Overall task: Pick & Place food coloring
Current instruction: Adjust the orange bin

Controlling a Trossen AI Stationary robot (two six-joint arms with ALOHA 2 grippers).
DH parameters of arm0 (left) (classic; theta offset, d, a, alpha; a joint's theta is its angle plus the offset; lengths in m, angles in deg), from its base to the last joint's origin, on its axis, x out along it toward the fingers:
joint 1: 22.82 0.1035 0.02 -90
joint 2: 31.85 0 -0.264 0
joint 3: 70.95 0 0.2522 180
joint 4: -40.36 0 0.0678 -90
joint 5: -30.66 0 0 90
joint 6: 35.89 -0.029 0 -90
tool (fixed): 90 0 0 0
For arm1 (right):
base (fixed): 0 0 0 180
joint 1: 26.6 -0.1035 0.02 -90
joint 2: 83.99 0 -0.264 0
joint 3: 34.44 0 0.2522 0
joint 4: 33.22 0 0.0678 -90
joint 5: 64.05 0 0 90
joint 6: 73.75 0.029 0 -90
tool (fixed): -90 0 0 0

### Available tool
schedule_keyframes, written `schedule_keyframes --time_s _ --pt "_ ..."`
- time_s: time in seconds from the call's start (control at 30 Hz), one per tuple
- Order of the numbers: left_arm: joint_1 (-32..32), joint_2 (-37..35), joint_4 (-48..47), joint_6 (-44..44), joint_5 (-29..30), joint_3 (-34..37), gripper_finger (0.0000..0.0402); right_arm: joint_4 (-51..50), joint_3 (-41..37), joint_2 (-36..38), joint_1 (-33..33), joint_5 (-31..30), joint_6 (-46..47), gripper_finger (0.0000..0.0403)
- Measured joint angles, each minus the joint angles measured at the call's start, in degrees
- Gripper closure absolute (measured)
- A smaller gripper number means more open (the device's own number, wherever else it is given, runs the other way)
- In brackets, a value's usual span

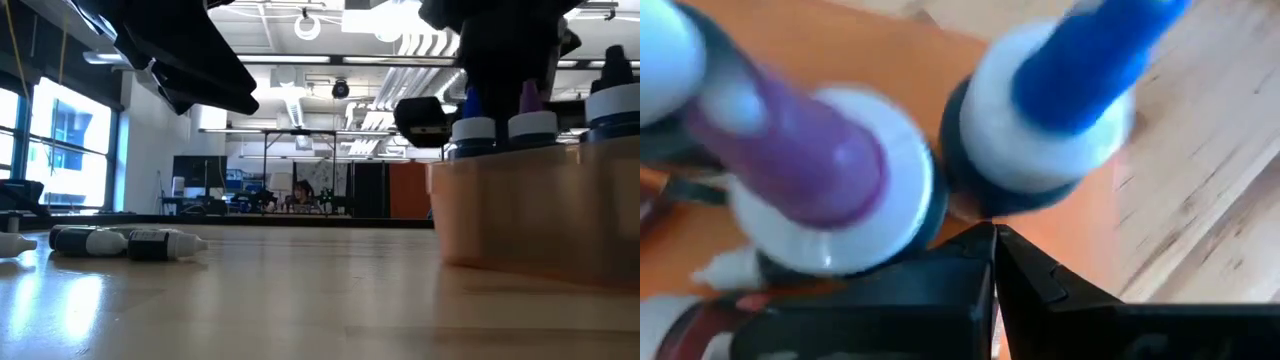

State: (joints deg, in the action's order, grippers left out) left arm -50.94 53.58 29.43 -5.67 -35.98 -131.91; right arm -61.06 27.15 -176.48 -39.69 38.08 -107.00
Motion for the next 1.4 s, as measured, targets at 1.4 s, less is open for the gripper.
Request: schedule_keyframes --time_s 1.4 --pt "0.0 -0.02 0.5 -1.46 0.3 0.02 0.0264 -4.87 0.11 21.53 -0.06 -14.8 17.56 0.0293"
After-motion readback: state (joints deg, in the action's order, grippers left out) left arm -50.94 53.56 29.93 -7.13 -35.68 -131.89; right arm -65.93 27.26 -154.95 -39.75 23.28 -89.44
